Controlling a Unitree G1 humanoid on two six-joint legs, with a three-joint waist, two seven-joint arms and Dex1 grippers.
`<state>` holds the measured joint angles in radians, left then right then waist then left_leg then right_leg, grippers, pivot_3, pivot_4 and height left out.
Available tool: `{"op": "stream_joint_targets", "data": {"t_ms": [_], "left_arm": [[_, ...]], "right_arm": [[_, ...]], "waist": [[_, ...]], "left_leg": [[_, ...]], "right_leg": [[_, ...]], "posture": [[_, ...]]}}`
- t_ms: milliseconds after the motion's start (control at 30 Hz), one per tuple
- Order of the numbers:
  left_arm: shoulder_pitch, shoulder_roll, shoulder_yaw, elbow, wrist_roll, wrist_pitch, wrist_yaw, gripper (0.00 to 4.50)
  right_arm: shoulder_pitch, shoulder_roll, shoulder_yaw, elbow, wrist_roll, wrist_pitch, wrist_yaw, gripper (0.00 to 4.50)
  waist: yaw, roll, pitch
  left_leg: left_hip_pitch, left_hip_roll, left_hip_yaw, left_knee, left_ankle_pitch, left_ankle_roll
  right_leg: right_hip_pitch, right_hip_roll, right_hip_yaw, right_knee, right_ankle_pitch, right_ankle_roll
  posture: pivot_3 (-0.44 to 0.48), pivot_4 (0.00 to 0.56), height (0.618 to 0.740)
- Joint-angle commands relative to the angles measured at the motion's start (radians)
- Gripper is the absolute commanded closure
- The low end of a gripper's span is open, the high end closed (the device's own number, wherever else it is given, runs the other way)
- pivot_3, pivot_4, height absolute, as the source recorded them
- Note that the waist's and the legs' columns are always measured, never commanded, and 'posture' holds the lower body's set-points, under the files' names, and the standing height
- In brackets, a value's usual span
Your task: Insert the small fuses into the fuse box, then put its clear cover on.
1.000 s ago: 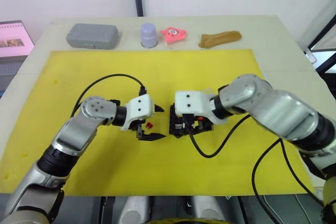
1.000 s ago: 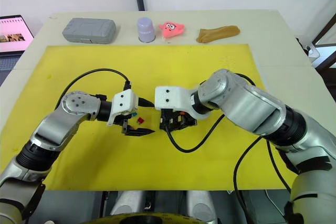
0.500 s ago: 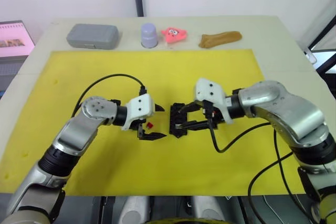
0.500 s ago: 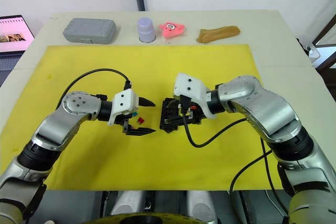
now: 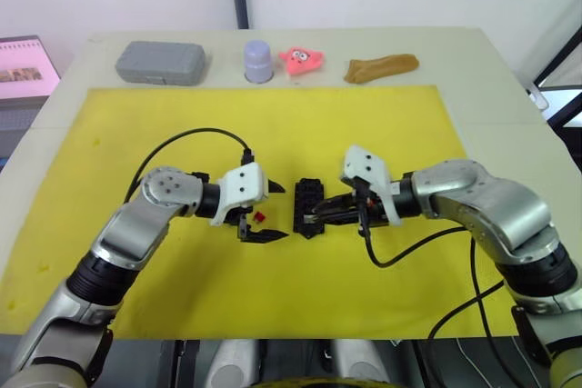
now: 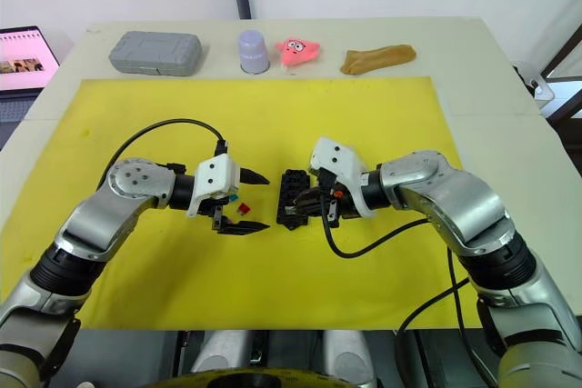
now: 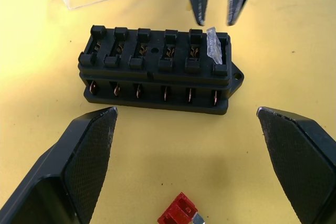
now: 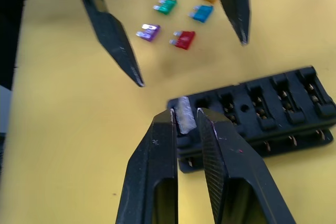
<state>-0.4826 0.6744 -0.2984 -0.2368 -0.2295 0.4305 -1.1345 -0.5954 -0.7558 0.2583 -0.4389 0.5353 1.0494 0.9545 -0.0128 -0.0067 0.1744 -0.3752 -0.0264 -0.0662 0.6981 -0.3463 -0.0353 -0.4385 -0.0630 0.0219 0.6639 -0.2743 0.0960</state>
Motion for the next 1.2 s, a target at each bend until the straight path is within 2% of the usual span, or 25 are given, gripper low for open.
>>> {"op": "stream_joint_targets", "data": {"t_ms": [33, 800, 900, 1200], "left_arm": [[-0.01, 0.008, 0.023, -0.013, -0.004, -0.013, -0.001, 0.0], [-0.001, 0.012, 0.028, -0.029, -0.01, -0.002, 0.008, 0.0], [0.0, 0.012, 0.028, -0.029, -0.011, -0.002, 0.008, 0.0], [0.002, 0.012, 0.029, -0.031, -0.012, -0.002, 0.011, 0.0]], "right_arm": [[-0.017, 0.007, -0.006, -0.004, 0.008, 0.005, -0.01, 3.77], [-0.035, 0.017, 0.034, 0.015, 0.005, 0.025, -0.014, 3.77], [-0.039, 0.018, 0.037, 0.017, 0.005, 0.026, -0.013, 4.46], [-0.047, -0.004, 0.052, -0.027, -0.007, 0.013, -0.013, 4.46]], "waist": [[0.0, 0.0, 0.0], [-0.001, 0.0, 0.0], [-0.001, 0.0, 0.0], [0.0, 0.0, 0.0]], "left_leg": [[0.0, 0.0, 0.0, 0.0, 0.0, 0.0], [0.0, 0.0, 0.0, 0.0, 0.0, 0.0], [0.0, 0.0, 0.0, 0.0, 0.0, 0.0], [0.0, 0.0, 0.0, 0.0, 0.0, 0.0]], "right_leg": [[0.0, 0.0, 0.0, 0.0, 0.0, 0.0], [0.0, 0.0, 0.0, 0.0, 0.0, 0.0], [0.0, 0.0, 0.0, 0.0, 0.0, 0.0], [0.0, 0.0, 0.0, 0.0, 0.0, 0.0]], "posture": [[0.0, 0.15, 0.74], [0.0, 0.15, 0.74], [0.0, 0.15, 0.74], [0.0, 0.15, 0.74]]}}
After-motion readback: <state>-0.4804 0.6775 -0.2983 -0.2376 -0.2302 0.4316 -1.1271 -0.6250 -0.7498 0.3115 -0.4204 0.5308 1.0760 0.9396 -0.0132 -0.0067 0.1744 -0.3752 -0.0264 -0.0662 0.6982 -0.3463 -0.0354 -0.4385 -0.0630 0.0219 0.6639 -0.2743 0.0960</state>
